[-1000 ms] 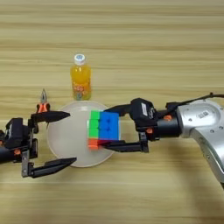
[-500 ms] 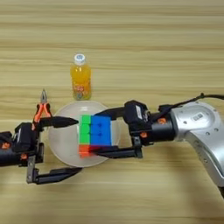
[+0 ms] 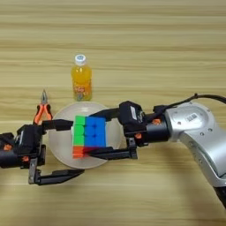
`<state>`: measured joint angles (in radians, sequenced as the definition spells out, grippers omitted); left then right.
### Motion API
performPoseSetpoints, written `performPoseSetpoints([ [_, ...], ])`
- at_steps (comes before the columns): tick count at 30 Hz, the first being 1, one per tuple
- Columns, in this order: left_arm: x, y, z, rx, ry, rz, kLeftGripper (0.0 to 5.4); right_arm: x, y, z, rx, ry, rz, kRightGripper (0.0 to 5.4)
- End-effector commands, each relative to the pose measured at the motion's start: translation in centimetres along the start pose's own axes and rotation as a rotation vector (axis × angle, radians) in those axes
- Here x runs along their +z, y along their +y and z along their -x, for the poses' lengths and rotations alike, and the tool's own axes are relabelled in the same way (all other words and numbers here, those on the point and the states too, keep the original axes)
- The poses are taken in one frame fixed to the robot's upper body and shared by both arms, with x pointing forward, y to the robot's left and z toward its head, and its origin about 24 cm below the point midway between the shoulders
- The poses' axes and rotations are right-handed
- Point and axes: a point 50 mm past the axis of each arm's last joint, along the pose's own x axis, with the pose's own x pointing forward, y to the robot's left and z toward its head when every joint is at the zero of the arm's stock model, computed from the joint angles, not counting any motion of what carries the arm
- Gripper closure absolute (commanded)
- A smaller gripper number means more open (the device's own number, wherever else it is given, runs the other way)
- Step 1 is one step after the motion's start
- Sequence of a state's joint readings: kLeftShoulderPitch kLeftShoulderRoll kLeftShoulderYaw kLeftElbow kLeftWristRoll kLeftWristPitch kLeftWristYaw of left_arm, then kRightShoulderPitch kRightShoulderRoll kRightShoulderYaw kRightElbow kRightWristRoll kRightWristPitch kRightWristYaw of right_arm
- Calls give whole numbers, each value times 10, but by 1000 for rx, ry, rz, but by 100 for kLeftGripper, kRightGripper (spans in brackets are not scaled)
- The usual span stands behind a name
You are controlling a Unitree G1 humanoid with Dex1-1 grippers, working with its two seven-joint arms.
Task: Move the objects on the table
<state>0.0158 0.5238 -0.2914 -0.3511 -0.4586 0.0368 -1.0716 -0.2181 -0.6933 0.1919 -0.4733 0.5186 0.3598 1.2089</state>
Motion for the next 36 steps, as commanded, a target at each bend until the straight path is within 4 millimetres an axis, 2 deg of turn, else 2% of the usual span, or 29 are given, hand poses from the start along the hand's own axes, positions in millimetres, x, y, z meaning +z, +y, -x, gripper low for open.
performPoseSetpoints([
  [1,4,1,-2,-18,6,-25,86,1,2,-1,28,16,16,208],
  [15,3,2,-2,-16,3,-25,213,2,4,-1,45,13,14,208],
  [26,2,2,-2,-14,5,-25,214,1,6,-1,58,12,2,208],
  [28,2,2,-2,-14,4,-25,214,1,7,-1,61,14,-2,171],
  [36,2,2,-2,-11,3,-24,214,2,8,0,69,-1,-14,91],
])
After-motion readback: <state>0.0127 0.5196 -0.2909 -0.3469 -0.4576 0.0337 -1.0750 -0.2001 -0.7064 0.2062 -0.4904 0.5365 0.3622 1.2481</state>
